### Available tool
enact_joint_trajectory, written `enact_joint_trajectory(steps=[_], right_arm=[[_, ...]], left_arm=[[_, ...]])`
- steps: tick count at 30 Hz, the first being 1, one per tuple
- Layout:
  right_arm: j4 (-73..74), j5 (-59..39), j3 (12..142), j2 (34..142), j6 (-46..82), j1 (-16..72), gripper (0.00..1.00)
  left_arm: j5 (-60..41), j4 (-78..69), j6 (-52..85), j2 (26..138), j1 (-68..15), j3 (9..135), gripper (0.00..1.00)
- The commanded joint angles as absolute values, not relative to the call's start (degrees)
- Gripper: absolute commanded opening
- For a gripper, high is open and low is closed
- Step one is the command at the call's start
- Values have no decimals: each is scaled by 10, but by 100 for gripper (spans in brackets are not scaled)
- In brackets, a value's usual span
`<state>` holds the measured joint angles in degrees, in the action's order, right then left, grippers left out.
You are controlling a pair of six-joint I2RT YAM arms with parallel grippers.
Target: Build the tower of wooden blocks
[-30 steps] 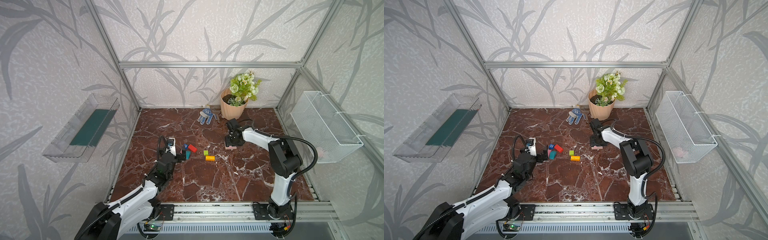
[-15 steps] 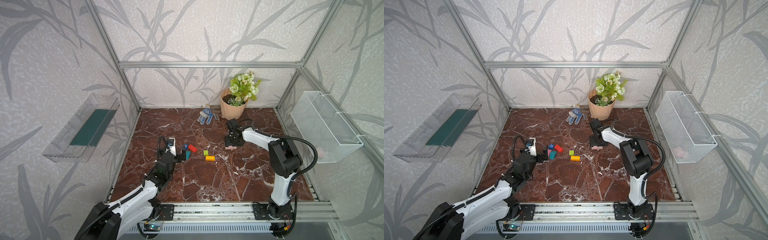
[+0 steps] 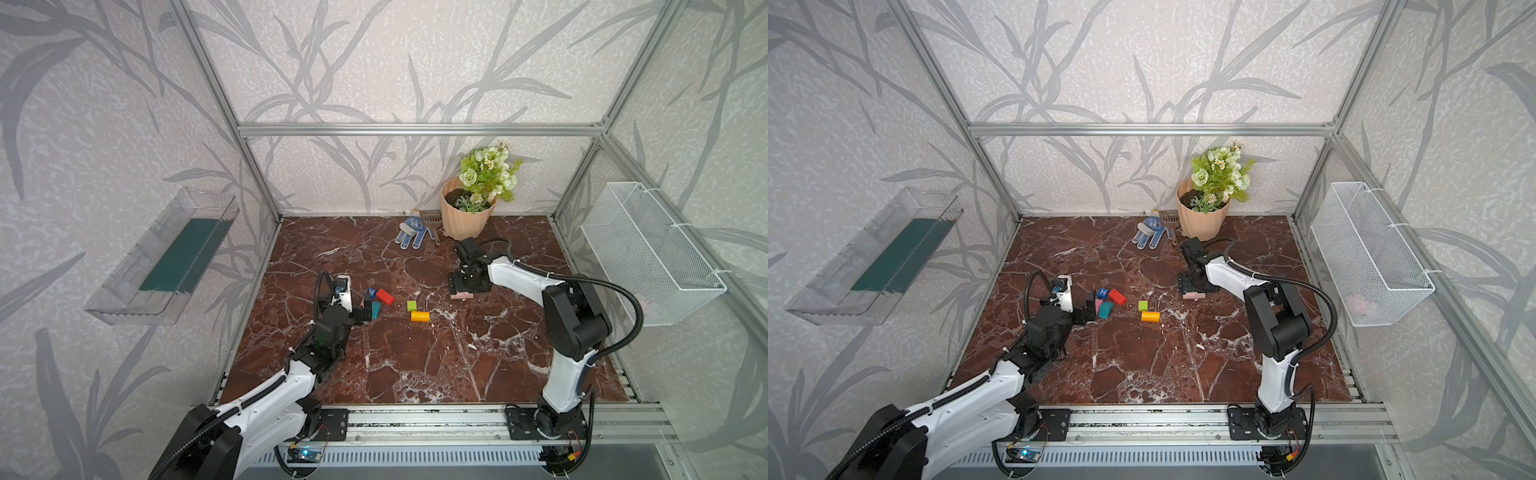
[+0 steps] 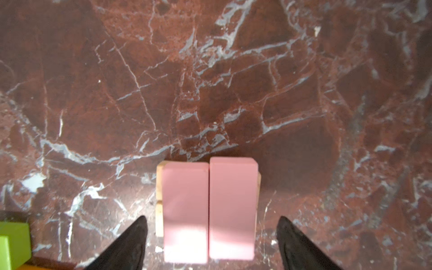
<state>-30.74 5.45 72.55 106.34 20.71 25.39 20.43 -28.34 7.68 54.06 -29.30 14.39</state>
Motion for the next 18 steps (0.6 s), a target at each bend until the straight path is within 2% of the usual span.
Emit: enact_joint_trajectory(steps=[1,9,18], right_arm=[[-299,59,681,1000,201,260,86],[-258,51,578,931,211,264,86],[-271,69,625,1004,219,261,78]], left_arm=[[204,-296,80,532,-295,133,99],[193,-297,75,531,-295,134,99],[194,-297,76,530,-295,131,99]])
